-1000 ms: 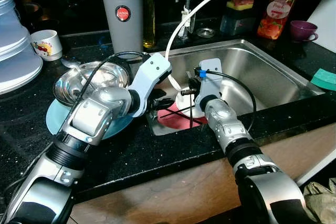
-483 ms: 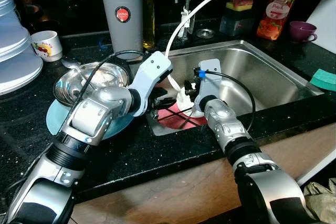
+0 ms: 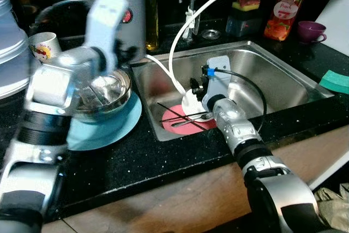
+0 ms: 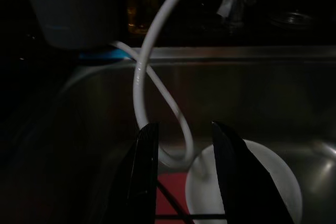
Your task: Kitchen organization
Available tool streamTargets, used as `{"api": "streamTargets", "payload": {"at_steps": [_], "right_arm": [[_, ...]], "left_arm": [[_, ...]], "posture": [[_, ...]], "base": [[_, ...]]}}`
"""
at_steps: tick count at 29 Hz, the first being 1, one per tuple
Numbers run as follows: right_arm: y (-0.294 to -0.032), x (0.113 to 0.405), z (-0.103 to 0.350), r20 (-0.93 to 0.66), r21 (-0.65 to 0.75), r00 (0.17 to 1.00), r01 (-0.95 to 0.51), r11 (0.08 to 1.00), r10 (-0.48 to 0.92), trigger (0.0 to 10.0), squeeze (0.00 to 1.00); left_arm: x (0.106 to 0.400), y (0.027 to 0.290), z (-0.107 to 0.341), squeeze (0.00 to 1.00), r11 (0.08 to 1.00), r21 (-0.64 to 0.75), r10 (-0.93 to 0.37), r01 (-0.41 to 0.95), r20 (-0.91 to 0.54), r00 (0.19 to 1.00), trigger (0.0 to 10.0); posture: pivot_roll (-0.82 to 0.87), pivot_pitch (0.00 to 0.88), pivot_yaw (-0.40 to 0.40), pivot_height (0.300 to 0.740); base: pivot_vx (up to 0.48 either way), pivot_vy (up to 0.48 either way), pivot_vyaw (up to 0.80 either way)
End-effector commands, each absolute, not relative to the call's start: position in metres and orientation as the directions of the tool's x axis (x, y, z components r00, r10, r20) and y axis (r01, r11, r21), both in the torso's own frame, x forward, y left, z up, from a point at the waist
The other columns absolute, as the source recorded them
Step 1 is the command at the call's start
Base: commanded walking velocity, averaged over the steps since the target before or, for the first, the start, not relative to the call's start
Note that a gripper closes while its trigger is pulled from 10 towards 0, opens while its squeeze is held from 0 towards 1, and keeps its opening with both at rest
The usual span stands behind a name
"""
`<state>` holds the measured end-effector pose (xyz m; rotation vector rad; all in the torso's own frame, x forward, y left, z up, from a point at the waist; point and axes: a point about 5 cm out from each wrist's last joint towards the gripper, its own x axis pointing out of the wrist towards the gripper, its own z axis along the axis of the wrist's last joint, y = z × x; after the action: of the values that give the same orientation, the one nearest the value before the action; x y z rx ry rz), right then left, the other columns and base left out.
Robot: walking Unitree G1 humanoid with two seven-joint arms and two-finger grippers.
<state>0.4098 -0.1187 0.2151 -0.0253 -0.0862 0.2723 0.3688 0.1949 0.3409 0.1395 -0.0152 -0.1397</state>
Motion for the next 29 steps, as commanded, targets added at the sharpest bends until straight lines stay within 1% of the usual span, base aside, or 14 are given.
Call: {"api": "streamTargets", "payload": {"at_steps": [1, 2, 3, 4, 5, 6, 7, 8, 9, 10, 14, 19, 27, 29], "right_arm": [[-0.121, 0.411, 0.221, 0.094, -0.026, 0.959, -0.265, 0.964, 0.267, 10.0, 0.00], [-0.121, 0.411, 0.221, 0.094, -0.026, 0.959, -0.265, 0.964, 0.267, 10.0, 0.00], [-0.123, 0.412, 0.224, 0.098, -0.026, 0.960, -0.262, 0.965, 0.263, 10.0, 0.00], [-0.123, 0.412, 0.225, 0.101, -0.026, 0.959, -0.262, 0.965, 0.263, 10.0, 0.00], [-0.123, 0.412, 0.228, 0.105, -0.029, 0.958, -0.266, 0.963, 0.268, 10.0, 0.00], [-0.122, 0.413, 0.231, 0.108, -0.026, 0.951, -0.288, 0.957, 0.290, 10.0, 0.00], [-0.121, 0.413, 0.233, 0.108, -0.023, 0.947, -0.302, 0.953, 0.303, 10.0, 0.00], [-0.119, 0.413, 0.235, 0.106, -0.017, 0.940, -0.324, 0.946, 0.324, 10.0, 0.00], [-0.116, 0.412, 0.240, 0.105, -0.021, 0.914, -0.393, 0.919, 0.393, 10.0, 0.00], [-0.116, 0.412, 0.240, 0.105, -0.021, 0.914, -0.393, 0.919, 0.393, 10.0, 0.00], [-0.114, 0.409, 0.255, 0.124, 0.010, 0.842, -0.530, 0.848, 0.525, 10.0, 0.00], [-0.121, 0.407, 0.270, 0.143, -0.009, 0.802, -0.585, 0.811, 0.581, 10.0, 0.00], [-0.122, 0.405, 0.272, 0.121, -0.023, 0.771, -0.627, 0.779, 0.625, 10.0, 0.00], [-0.119, 0.402, 0.276, 0.113, -0.031, 0.717, -0.689, 0.724, 0.688, 10.0, 0.00]], "left_arm": [[0.371, 0.203, 0.341, 1.00, 0.995, 0.084, -0.047, 0.048, -0.022, 0.999, 10.0], [0.371, 0.203, 0.341, 1.00, 0.995, 0.084, -0.047, 0.048, -0.022, 0.999, 10.0], [0.374, 0.207, 0.339, 0.79, 0.996, 0.070, 0.053, -0.050, -0.036, 0.998, 10.0], [0.375, 0.209, 0.339, 0.37, 0.990, 0.090, 0.107, -0.104, -0.030, 0.994, 10.0], [0.377, 0.209, 0.339, 0.37, 0.984, 0.105, 0.149, -0.146, -0.020, 0.989, 10.0], [0.379, 0.208, 0.338, 0.19, 0.978, 0.113, 0.177, -0.173, -0.023, 0.984, 10.0], [0.380, 0.206, 0.337, 0.19, 0.979, 0.107, 0.175, -0.171, -0.031, 0.984, 10.0], [0.381, 0.205, 0.337, 0.00, 0.979, 0.113, 0.177, -0.172, -0.032, 0.984, 10.0], [0.383, 0.202, 0.336, 0.00, 0.977, 0.124, 0.182, -0.176, -0.037, 0.983, 10.0], [0.383, 0.202, 0.336, 0.00, 0.977, 0.124, 0.182, -0.176, -0.037, 0.983, 10.0], [0.386, 0.193, 0.332, 0.00, 0.987, 0.092, 0.141, -0.134, -0.079, 0.987, 10.0], [0.388, 0.180, 0.323, 0.00, 0.981, 0.103, 0.177, -0.162, -0.157, 0.972, 10.0], [0.391, 0.182, 0.313, 0.00, 0.964, 0.075, 0.266, -0.256, -0.209, 0.941, 10.0], [0.390, 0.184, 0.310, 0.00, 0.954, 0.058, 0.299, -0.294, -0.222, 0.928, 10.0]], "posture": [[0.07, 0.070, -0.003, 0.740], [0.07, 0.070, -0.003, 0.740], [0.07, 0.070, -0.003, 0.740], [0.07, 0.069, -0.005, 0.740], [0.07, 0.072, -0.006, 0.740], [0.07, 0.072, -0.006, 0.740], [0.07, 0.072, -0.006, 0.740], [0.07, 0.072, -0.006, 0.740], [0.06, 0.075, -0.004, 0.740], [0.06, 0.075, -0.004, 0.740], [0.06, 0.078, 0.000, 0.740], [0.06, 0.079, 0.001, 0.740], [0.05, 0.084, 0.004, 0.740], [0.05, 0.086, 0.003, 0.740]], "base": [[0.000, 0.000, 0.00], [0.000, 0.000, 0.00], [0.000, 0.000, 0.00], [0.000, 0.000, 0.00], [0.000, 0.000, 0.00], [0.000, 0.000, 0.00], [0.000, 0.000, 0.00], [0.000, 0.000, 0.00], [0.000, 0.000, 0.00], [0.000, 0.000, 0.00], [0.000, 0.000, 0.00], [0.000, 0.000, 0.00], [0.000, 0.000, 0.00], [0.000, 0.000, 0.00]]}}
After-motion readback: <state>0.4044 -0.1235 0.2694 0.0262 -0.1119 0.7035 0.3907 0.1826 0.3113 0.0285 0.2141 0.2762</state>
